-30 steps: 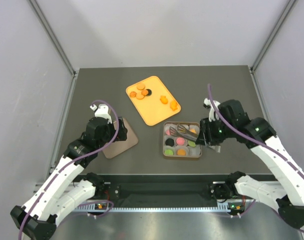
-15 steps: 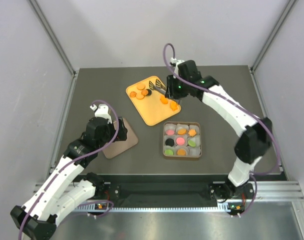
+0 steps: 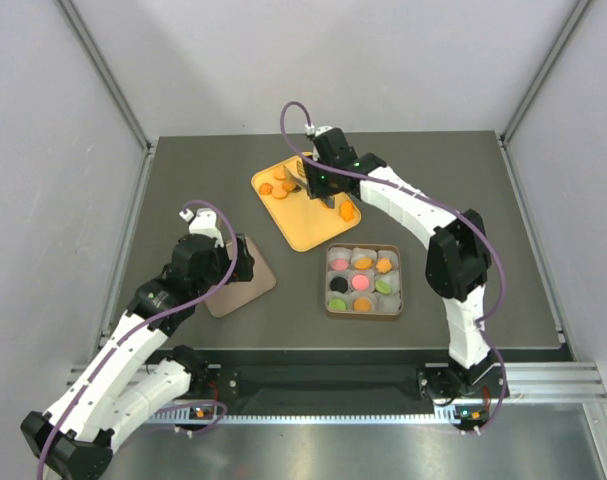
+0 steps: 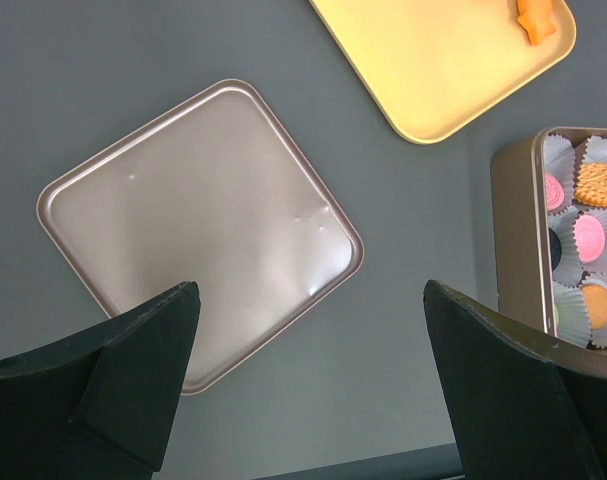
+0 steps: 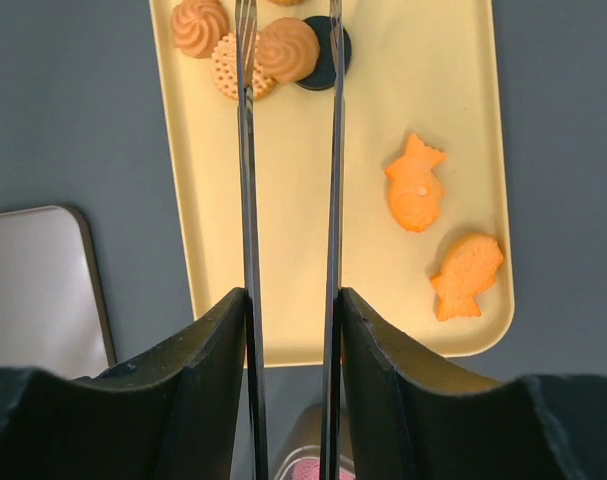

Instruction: Pack the cookies

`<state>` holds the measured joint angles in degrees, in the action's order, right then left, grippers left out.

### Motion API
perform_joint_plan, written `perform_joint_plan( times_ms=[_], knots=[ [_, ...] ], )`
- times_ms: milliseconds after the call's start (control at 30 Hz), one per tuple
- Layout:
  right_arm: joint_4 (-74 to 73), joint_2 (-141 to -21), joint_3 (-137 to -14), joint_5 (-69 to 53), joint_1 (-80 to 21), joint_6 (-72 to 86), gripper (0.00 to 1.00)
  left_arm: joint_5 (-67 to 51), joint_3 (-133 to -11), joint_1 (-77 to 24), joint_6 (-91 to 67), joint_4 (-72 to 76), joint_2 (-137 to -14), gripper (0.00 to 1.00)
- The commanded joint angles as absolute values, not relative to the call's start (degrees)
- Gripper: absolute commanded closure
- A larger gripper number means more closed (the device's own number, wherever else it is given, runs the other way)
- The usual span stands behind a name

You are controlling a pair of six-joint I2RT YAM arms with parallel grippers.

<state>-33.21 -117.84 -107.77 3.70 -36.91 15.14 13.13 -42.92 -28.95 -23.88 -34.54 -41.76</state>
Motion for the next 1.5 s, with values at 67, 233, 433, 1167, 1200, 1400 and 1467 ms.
perform_joint_plan(
  times_ms=[67, 233, 433, 1167, 1200, 1400, 1467],
  knots=[
    [-29.71, -117.86, -112.06, 7.38, -39.90, 14.15, 0.58, 13.80, -42.98, -29.18, -23.91, -33.66, -41.13, 0.01],
    [-30.93, -119.88, -113.38, 9.22, -41.04, 13.80, 0.57, 13.71, -42.98, -29.18, -23.91, -33.58, -41.13, 0.01],
    [-32.17, -121.90, -115.13, 11.77, -42.19, 12.92, 0.57, 13.71, -42.98, -29.18, -23.91, -33.66, -41.04, 0.01],
    [-35.95, -124.28, -116.90, 16.35, -44.38, 11.16, 0.56, 13.71, -42.98, -29.18, -23.82, -33.57, -40.96, 0.01],
    [-35.95, -124.28, -117.07, 16.43, -44.38, 11.08, 0.56, 13.71, -42.98, -29.18, -23.82, -33.66, -40.96, 0.01],
    [-36.38, -125.24, -118.21, 16.00, -44.39, 10.81, 0.55, 13.80, -42.89, -29.18, -23.82, -33.66, -40.96, 0.01],
    [-36.74, -125.51, -118.47, 16.00, -44.47, 10.81, 0.55, 13.89, -42.98, -29.18, -23.91, -33.66, -40.96, 0.01]
  ],
)
